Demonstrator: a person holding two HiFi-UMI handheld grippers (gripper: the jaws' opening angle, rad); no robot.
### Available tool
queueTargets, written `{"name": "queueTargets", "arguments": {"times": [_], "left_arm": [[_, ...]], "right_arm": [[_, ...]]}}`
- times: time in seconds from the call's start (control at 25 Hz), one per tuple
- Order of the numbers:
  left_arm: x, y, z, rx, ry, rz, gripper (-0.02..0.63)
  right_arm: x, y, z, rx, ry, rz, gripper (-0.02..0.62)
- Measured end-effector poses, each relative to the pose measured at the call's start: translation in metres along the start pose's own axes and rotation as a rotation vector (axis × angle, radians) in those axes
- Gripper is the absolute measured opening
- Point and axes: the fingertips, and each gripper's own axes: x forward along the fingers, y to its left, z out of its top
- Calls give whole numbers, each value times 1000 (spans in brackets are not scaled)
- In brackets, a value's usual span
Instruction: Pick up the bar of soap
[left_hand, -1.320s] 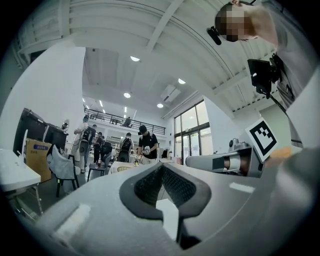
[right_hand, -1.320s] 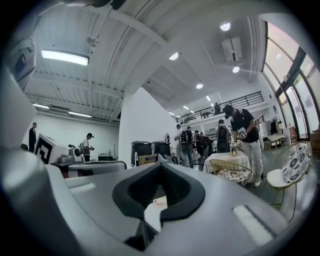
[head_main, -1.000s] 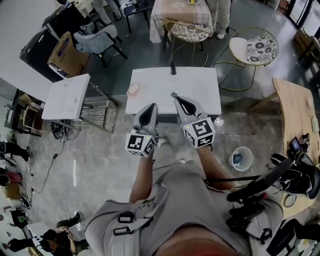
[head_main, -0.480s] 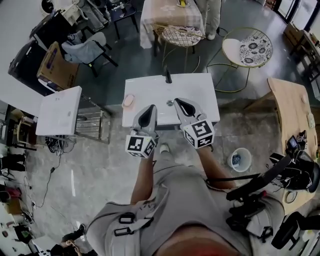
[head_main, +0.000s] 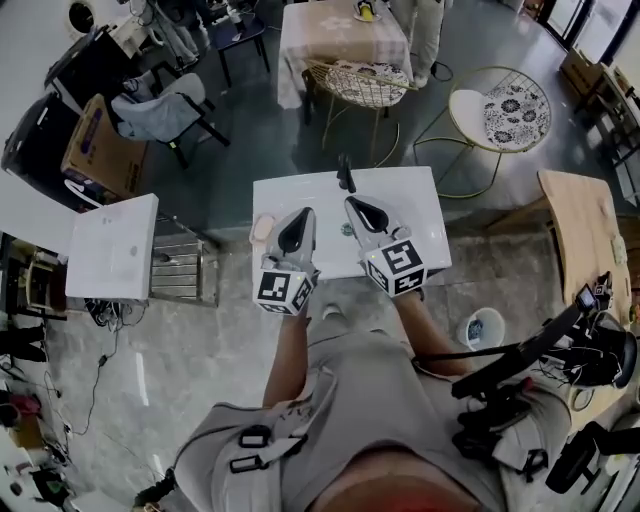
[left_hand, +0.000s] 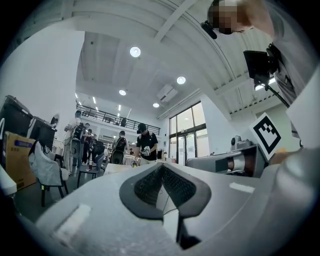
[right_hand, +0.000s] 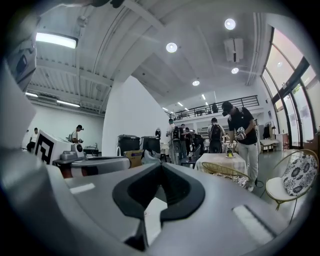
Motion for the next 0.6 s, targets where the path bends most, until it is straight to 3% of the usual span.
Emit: {"name": "queueTargets", "arguments": {"times": [0.6], "left_arm": [[43,75,7,-33,-25,-72,-6]], "right_arm": [[87,-4,16,-27,6,-38,2]]}}
